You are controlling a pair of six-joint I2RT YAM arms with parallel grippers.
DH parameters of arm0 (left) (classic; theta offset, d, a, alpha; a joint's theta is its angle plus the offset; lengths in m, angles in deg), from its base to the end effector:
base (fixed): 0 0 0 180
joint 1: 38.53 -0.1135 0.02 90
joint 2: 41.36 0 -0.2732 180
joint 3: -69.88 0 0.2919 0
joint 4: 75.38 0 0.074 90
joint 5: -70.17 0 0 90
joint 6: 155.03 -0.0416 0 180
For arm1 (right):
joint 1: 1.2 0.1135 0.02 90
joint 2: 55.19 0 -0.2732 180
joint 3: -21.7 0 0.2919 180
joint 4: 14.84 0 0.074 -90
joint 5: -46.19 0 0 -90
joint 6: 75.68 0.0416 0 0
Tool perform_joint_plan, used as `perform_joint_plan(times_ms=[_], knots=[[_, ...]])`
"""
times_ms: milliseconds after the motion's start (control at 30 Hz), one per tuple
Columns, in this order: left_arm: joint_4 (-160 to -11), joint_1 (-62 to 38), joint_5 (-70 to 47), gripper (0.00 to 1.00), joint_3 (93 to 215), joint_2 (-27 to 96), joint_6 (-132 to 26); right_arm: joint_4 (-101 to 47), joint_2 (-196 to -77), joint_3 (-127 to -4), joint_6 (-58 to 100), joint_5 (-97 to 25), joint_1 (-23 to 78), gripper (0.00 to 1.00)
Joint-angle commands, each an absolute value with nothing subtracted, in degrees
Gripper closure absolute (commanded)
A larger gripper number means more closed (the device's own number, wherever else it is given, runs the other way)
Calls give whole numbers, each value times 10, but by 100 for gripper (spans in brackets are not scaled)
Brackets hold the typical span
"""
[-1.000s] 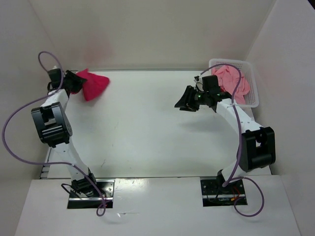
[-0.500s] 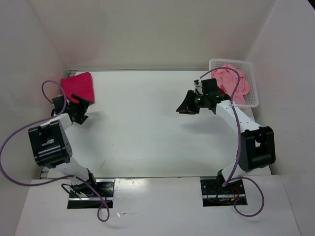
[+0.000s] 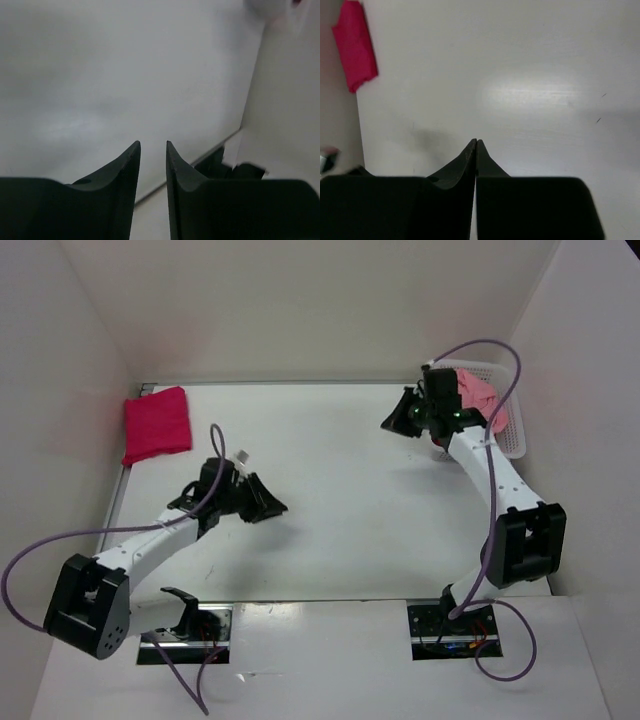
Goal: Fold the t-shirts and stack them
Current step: Put the neatly folded tshirt into the corner of the board with the left arm, then grab crumpled tshirt from bin with the right arm
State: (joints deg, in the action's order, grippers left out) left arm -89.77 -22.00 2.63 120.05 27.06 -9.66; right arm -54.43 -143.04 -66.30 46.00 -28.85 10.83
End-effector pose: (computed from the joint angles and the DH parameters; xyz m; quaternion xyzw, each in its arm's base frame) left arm 0.2749 -0.0982 0.2155 -0.1980 0.8426 -0.4147 0.2808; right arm 0.3790 0.0918 0.3147 0.0982 0.8929 0.2669 0.3492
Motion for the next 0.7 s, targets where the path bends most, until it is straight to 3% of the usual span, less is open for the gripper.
perform_joint_plan(times_ms=[0, 133, 200, 400, 500, 667], knots=[[-913, -172, 74, 65, 1165, 283, -18, -568, -1453, -755, 466, -375, 51, 95], [-900, -144, 86, 62, 1165, 306, -25, -614, -1535, -855, 457, -489, -3, 85], [-927, -144, 86, 57, 1193, 333, -40, -635, -1589, -909, 449, -522, -23, 75], [-936, -144, 86, 47, 1220, 369, -97, -647, -1686, -998, 449, -613, -74, 30], [-917, -144, 86, 35, 1226, 369, -114, -653, -1736, -1035, 449, -618, -91, 17], [-898, -149, 93, 24, 1226, 390, -142, -659, -1807, -1106, 436, -634, -91, 10]])
